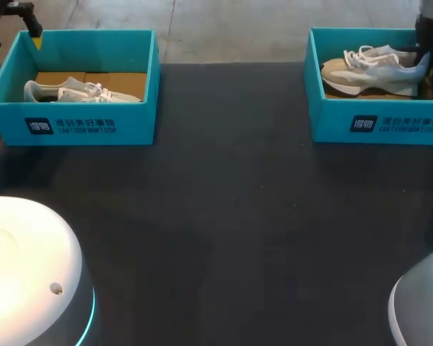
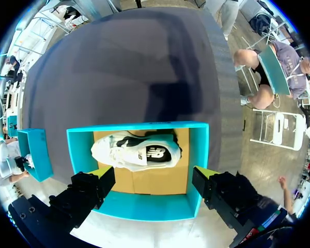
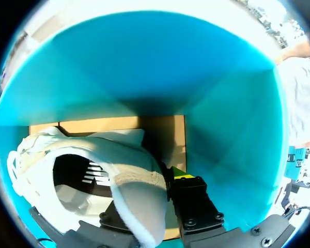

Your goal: Take the shoe out of the shoebox, open the shoe tongue, remove and reinsert the insole, then place the shoe into the shoebox

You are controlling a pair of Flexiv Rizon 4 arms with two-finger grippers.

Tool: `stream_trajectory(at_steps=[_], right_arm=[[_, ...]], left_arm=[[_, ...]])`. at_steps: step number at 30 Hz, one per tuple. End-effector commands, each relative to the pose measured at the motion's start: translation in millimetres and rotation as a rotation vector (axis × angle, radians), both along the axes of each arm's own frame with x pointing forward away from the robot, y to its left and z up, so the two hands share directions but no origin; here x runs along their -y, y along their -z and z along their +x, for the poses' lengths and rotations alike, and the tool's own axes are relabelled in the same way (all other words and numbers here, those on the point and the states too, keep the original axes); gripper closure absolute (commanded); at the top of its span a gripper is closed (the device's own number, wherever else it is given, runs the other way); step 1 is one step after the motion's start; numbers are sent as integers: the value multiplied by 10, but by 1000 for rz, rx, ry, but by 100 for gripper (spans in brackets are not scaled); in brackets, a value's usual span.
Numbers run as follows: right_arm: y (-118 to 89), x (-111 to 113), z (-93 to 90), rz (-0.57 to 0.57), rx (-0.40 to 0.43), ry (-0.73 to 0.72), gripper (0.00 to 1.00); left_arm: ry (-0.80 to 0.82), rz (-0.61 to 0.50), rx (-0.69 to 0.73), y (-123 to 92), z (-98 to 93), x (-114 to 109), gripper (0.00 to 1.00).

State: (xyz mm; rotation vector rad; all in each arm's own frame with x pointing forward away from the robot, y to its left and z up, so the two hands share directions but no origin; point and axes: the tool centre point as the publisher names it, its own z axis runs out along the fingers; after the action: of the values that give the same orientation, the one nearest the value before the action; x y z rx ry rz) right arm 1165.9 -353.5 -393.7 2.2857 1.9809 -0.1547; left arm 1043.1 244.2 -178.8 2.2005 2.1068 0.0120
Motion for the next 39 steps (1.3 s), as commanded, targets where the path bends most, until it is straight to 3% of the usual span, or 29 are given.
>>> stream_trajectory(at_steps=[1,7,19,39], right_arm=[[24,-56,102,-10,-52,10,100],[-105,-30,110,-35,-31,19,100],[-642,22,99,-93,34,28,100],[-1711,26,-79,-165,108,23,100]], left_arm=[[0,2,2,-2,-12,0,0],[0,2,2,-2,-12,0,0],[0,2,2,-2,-12,0,0],[0,2,2,-2,-12,0,0]])
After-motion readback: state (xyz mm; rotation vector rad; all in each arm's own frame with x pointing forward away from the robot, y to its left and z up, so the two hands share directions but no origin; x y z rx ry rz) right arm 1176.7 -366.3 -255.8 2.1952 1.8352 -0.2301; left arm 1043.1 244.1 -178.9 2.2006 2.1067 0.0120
